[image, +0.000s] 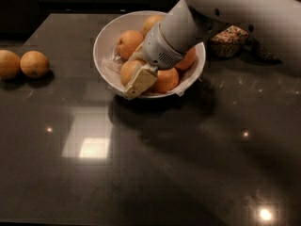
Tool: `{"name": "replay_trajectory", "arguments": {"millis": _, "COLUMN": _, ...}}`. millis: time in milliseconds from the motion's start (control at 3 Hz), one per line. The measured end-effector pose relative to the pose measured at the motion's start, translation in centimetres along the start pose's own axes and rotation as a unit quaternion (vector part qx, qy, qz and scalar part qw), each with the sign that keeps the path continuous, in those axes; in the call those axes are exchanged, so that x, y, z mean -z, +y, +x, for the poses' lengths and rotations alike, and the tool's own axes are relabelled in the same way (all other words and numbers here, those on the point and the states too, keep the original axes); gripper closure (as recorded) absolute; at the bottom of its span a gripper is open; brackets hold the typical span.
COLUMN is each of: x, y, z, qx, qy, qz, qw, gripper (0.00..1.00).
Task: Pick orange from white bowl
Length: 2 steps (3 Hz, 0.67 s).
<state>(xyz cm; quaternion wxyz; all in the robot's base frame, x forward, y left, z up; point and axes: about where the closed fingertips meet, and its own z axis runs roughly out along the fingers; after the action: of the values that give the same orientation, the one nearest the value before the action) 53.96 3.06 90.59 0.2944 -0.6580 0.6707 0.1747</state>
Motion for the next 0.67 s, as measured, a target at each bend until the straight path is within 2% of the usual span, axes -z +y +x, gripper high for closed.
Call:
{"name": "replay_trajectory", "arguments": {"millis": 333, "x": 0.8, "y": -0.1, "z": -0.5, "qx": 0.005, "qy": -0.013, "qz": 0.003, "qw": 0.9999, "gripper": 1.00}}
{"name": "replay_trajectory", "arguments": {"millis": 667, "x": 2.7, "y": -0.4, "z": -1.0, "qx": 0.013, "qy": -0.024, "qz": 0.019, "qw": 0.9994, "gripper": 1.00}}
